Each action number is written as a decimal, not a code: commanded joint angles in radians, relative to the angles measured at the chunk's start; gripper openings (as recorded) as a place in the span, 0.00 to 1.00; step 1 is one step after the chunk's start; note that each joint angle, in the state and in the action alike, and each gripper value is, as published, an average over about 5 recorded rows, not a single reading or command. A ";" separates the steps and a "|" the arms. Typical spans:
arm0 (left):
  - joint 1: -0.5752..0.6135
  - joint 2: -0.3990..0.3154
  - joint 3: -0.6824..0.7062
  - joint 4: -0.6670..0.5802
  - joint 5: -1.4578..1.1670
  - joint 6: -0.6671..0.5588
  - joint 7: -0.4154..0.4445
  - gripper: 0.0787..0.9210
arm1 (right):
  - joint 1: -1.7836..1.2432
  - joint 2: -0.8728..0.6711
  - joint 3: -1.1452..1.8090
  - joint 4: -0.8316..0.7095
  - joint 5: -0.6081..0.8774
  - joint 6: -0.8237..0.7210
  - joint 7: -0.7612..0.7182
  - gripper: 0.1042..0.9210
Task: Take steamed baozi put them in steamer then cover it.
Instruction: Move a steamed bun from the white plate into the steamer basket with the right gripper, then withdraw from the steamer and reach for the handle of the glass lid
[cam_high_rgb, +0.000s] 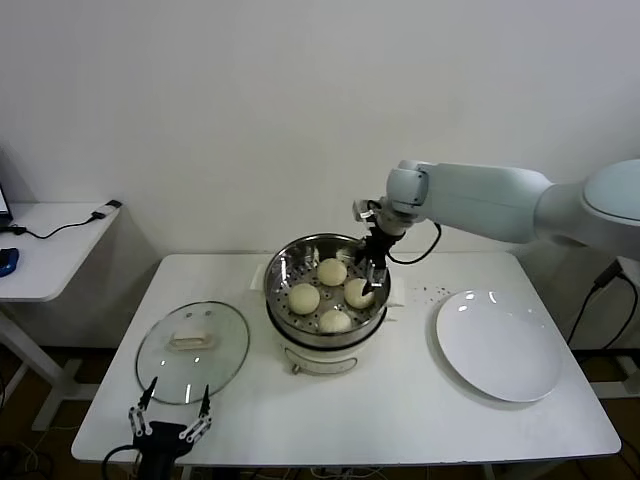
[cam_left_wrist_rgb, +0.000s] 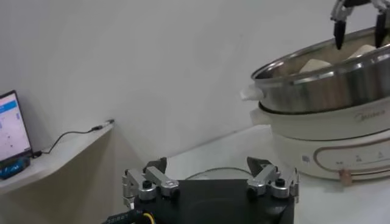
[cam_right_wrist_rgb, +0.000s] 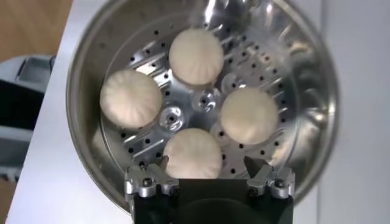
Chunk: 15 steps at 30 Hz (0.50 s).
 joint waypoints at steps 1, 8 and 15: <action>-0.005 -0.004 0.001 -0.014 0.009 0.001 -0.002 0.88 | 0.001 -0.200 0.187 0.082 0.079 0.185 0.142 0.88; -0.011 -0.005 -0.007 -0.023 0.007 0.001 -0.003 0.88 | -0.228 -0.439 0.509 0.233 0.071 0.293 0.363 0.88; -0.028 -0.007 -0.019 -0.038 -0.003 0.006 -0.001 0.88 | -0.625 -0.569 0.942 0.321 -0.001 0.351 0.557 0.88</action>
